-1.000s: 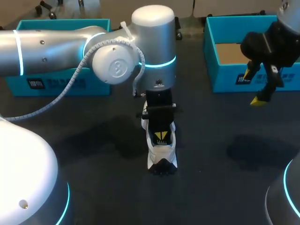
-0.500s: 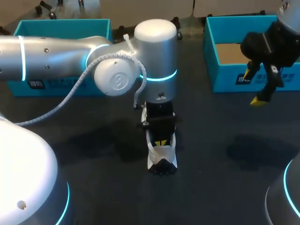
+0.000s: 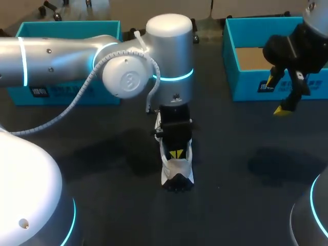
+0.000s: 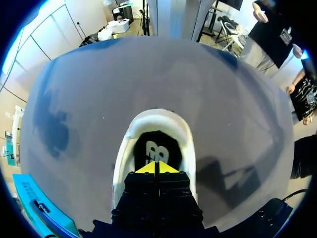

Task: Take the shoe out of the shoebox, open the shoe tongue, remove and reinsert the insole, then place the shoe into the shoebox

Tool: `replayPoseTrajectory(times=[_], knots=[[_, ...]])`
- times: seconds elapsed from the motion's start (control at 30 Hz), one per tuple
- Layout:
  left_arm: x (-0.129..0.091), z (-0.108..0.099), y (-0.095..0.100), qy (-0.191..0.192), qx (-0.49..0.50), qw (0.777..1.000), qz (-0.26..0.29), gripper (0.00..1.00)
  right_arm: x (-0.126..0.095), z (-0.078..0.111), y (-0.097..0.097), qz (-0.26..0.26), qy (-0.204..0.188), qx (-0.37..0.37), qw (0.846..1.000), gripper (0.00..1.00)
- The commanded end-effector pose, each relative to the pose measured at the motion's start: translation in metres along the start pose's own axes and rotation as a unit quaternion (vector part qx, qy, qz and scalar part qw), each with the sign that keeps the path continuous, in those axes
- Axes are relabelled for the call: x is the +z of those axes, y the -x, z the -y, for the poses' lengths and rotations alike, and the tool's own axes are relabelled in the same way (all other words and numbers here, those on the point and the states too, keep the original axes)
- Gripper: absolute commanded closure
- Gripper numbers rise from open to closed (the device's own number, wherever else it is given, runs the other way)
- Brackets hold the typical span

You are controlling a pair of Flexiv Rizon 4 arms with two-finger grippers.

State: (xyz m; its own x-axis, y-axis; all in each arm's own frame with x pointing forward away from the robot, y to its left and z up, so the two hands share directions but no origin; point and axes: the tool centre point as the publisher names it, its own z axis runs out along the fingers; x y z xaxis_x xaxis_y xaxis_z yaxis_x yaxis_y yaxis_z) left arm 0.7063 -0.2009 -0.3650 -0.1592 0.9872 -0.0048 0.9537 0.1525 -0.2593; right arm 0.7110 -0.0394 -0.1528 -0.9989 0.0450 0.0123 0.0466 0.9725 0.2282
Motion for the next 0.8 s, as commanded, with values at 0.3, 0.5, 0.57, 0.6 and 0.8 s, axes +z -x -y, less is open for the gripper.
replayPoseTrajectory(times=[0.3, 0.5, 0.57, 0.6, 0.8], knots=[[0.014, 0.016, -0.006, -0.023, 0.001, 1.000, -0.005, 1.00, 0.001, -0.001, 0.002, -0.001, -0.002, 0.001, 1.000, 0.00], [0.025, 0.016, -0.005, -0.030, -0.004, 1.000, -0.001, 1.00, 0.001, -0.001, 0.002, -0.001, -0.002, 0.001, 1.000, 0.00], [0.030, 0.014, -0.005, -0.036, -0.010, 0.999, -0.002, 1.00, 0.001, -0.001, 0.002, -0.001, -0.002, 0.001, 1.000, 0.00], [0.032, 0.014, -0.005, -0.034, -0.007, 0.999, 0.003, 1.00, 0.001, -0.001, 0.002, -0.001, -0.002, 0.001, 1.000, 0.00], [0.043, 0.013, -0.003, -0.021, 0.003, 1.000, 0.007, 1.00, 0.001, -0.001, 0.002, -0.001, -0.002, 0.001, 1.000, 0.00]])
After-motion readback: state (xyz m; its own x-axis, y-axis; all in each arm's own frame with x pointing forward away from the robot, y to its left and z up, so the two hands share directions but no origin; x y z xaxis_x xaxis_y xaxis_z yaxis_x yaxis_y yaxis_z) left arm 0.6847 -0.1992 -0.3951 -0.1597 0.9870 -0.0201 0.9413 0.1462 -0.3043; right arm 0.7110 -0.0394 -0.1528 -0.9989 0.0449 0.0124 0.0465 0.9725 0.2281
